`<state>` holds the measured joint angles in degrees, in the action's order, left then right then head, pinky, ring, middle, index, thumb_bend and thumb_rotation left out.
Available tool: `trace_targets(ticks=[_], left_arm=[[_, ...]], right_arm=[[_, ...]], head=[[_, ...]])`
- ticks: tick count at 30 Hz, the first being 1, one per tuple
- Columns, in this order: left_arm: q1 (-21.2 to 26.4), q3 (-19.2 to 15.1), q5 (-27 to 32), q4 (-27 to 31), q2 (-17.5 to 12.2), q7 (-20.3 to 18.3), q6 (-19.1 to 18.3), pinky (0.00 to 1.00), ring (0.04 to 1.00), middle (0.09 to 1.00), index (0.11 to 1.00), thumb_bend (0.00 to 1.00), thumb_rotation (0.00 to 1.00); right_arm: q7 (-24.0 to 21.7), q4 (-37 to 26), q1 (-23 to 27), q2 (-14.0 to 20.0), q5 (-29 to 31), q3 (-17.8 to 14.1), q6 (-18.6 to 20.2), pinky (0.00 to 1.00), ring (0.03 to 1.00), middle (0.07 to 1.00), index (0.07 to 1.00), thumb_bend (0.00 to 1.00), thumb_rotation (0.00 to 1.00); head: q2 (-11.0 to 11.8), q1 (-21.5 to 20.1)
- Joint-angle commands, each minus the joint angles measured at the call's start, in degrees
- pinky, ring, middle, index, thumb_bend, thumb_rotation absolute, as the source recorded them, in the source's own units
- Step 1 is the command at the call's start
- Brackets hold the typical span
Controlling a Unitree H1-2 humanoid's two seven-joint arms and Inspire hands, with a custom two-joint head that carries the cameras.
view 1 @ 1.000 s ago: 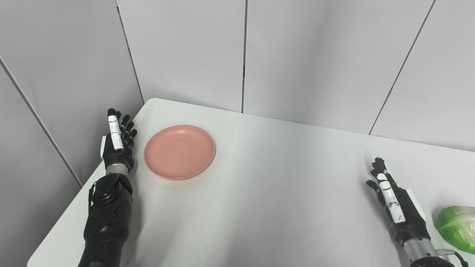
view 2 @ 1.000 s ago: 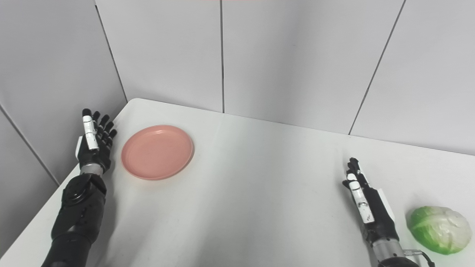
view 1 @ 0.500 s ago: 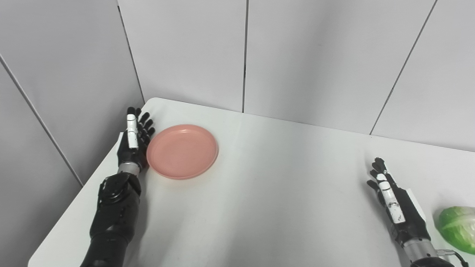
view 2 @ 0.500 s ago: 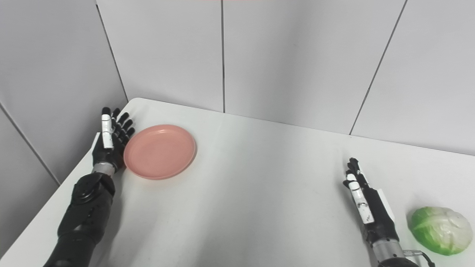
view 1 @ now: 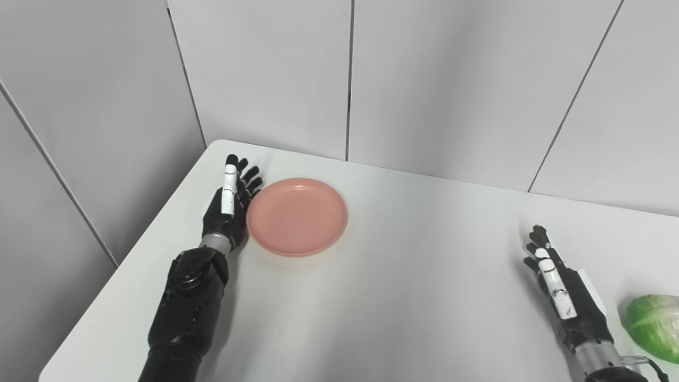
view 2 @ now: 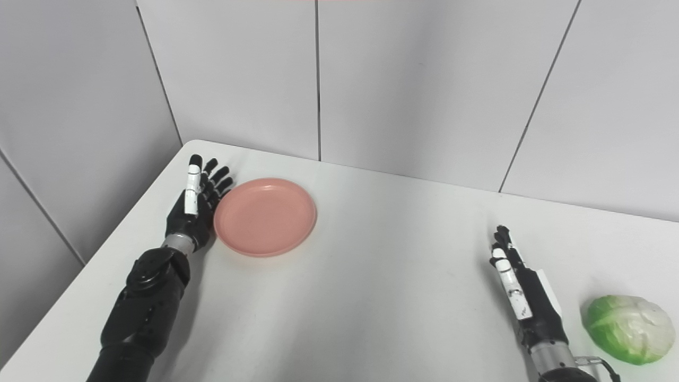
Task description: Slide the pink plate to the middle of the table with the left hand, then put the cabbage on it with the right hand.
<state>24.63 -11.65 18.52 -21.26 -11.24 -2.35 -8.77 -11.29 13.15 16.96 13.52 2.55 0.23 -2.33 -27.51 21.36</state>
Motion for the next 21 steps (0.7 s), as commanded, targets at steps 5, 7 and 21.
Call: trace_targets(ticks=[5,7,21], left_arm=[[0.5,2.7,-0.7,5.1,1.0,-1.9,-2.8,0.95,0.951,0.945,0.956,0.78,0.98],[0.1,4.0,-0.9,5.9,1.0,-3.1,-3.0,0.96,0.961,0.959,0.971,0.78,1.00],[-1.0,9.2,-3.0,9.0,3.0,-7.0,-4.6,0.96,0.961,0.960,0.969,0.80,0.97]], right_arm=[[0.3,-0.5,0.1,0.2,-0.6,0.1,2.2,1.00,0.983,0.994,1.000,0.28,1.00],[0.5,-0.5,0.1,0.2,-1.1,0.3,1.9,0.99,0.978,0.992,0.998,0.28,1.00],[0.4,0.2,0.1,0.0,-0.7,0.4,1.5,1.00,0.984,0.996,1.000,0.28,1.00]], head=[[-0.2,-0.6],[-0.3,-0.8],[-0.7,-2.8]])
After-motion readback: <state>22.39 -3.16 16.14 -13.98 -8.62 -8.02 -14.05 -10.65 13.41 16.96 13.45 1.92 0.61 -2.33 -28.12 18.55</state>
